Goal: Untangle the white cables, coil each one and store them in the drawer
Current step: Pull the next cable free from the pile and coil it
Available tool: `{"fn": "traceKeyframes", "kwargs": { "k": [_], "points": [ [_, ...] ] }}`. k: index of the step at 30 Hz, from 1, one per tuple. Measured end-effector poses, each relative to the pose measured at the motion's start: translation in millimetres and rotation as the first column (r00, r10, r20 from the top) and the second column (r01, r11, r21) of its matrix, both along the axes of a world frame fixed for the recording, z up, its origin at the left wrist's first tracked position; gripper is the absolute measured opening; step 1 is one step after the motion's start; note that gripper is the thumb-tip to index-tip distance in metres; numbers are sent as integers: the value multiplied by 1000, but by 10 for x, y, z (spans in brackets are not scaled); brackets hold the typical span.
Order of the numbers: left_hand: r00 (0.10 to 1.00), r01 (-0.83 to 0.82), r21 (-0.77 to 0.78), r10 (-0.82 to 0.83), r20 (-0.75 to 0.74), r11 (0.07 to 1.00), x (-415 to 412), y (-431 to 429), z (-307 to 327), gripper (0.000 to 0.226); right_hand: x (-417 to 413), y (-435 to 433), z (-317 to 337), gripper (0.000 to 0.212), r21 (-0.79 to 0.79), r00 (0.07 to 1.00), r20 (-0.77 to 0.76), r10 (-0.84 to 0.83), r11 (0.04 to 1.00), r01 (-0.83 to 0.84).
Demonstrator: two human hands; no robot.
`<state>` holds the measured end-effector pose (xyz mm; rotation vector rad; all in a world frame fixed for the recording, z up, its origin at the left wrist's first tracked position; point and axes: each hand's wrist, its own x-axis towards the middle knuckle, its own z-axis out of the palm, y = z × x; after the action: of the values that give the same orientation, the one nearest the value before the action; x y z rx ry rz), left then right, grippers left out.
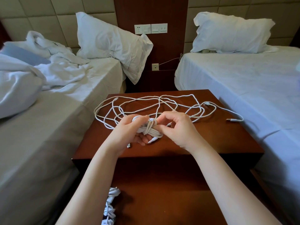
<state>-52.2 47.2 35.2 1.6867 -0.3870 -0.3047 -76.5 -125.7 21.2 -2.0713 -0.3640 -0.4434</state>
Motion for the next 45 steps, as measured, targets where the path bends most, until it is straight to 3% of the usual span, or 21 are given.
{"fn": "traceKeyframes", "kwargs": {
  "k": [5,10,17,21,25,28,33,41,45],
  "points": [
    [1000,-24,-35,23,-5,999,34,27,-37,29,9,7,-14,14,-94,981,181,-65,992,83],
    [1000,-22,17,22,20,1000,62,13,-77,30,12,-24,-24,18,-77,974,213,-84,992,102],
    [998,-65,-78,66,10,995,34,5,-50,31,35,-22,-44,30,-134,955,296,-14,989,56],
    [997,-70,-77,70,8,995,31,0,-48,29,20,-19,-50,30,-95,974,229,-1,995,23],
    [992,-125,-105,127,13,987,31,-9,-43,22,0,24,-33,21,94,999,52,-8,996,3],
    [989,-135,-84,140,53,987,13,-3,-24,20,1,19,-20,14,116,996,-77,-43,992,52],
    [979,-147,-76,156,131,986,-46,-29,-29,15,-20,16,21,46,160,959,-277,57,987,-12],
    [952,-164,-49,171,255,985,-59,-60,-44,16,-19,18,28,57,298,910,-365,196,951,-85],
    [942,-158,-9,153,300,987,-51,-65,-65,20,2,3,3,36,287,915,-367,166,956,-59]
  ]
}}
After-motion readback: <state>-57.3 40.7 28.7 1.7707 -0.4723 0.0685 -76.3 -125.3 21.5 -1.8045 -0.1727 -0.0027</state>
